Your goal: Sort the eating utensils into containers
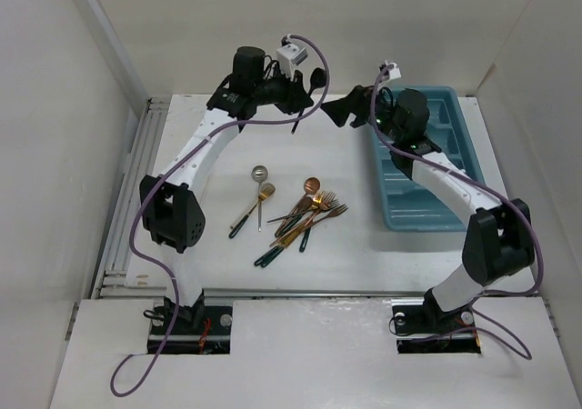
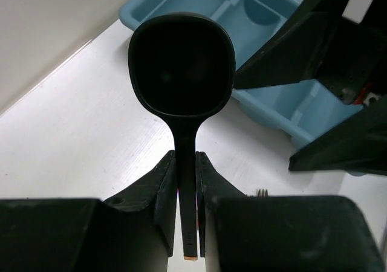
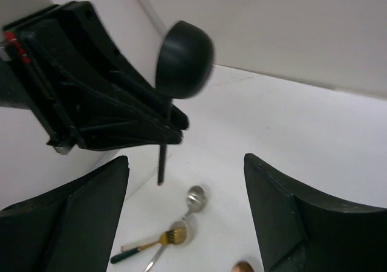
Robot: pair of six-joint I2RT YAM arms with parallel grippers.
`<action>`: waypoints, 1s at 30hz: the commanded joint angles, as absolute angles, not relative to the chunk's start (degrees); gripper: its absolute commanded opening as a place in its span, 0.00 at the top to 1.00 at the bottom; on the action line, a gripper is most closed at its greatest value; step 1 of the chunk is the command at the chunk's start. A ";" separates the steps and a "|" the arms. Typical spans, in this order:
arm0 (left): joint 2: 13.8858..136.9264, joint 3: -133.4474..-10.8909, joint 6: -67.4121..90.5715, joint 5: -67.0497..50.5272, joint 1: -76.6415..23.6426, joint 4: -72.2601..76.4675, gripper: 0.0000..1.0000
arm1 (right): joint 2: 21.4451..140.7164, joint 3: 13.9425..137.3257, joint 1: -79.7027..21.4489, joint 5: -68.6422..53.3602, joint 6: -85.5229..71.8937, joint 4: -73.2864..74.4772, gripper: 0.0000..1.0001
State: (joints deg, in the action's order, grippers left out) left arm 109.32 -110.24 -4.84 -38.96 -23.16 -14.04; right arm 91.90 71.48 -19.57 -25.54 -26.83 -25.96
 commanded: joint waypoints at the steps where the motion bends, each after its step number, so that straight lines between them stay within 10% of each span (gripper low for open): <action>1: 108.71 -109.16 -4.75 -35.44 -25.66 -5.47 1.00 | 83.17 69.97 -16.10 -18.77 -25.33 -22.54 0.19; 6: 117.04 -114.95 -0.90 -35.42 -30.74 1.92 1.00 | 65.08 76.80 -15.38 8.65 -13.11 15.51 0.13; 12: 124.88 -120.93 0.53 -37.27 -40.33 3.60 1.00 | 56.08 82.18 -15.38 29.95 -6.24 28.11 0.13; 28: 142.91 -134.91 -9.30 -25.40 -59.85 1.50 1.00 | 42.19 79.80 -15.38 29.36 -0.09 41.83 0.11; 30: 142.91 -134.91 -11.07 -24.61 -60.64 -0.17 0.79 | 41.31 80.33 -15.38 30.67 -0.09 43.85 0.09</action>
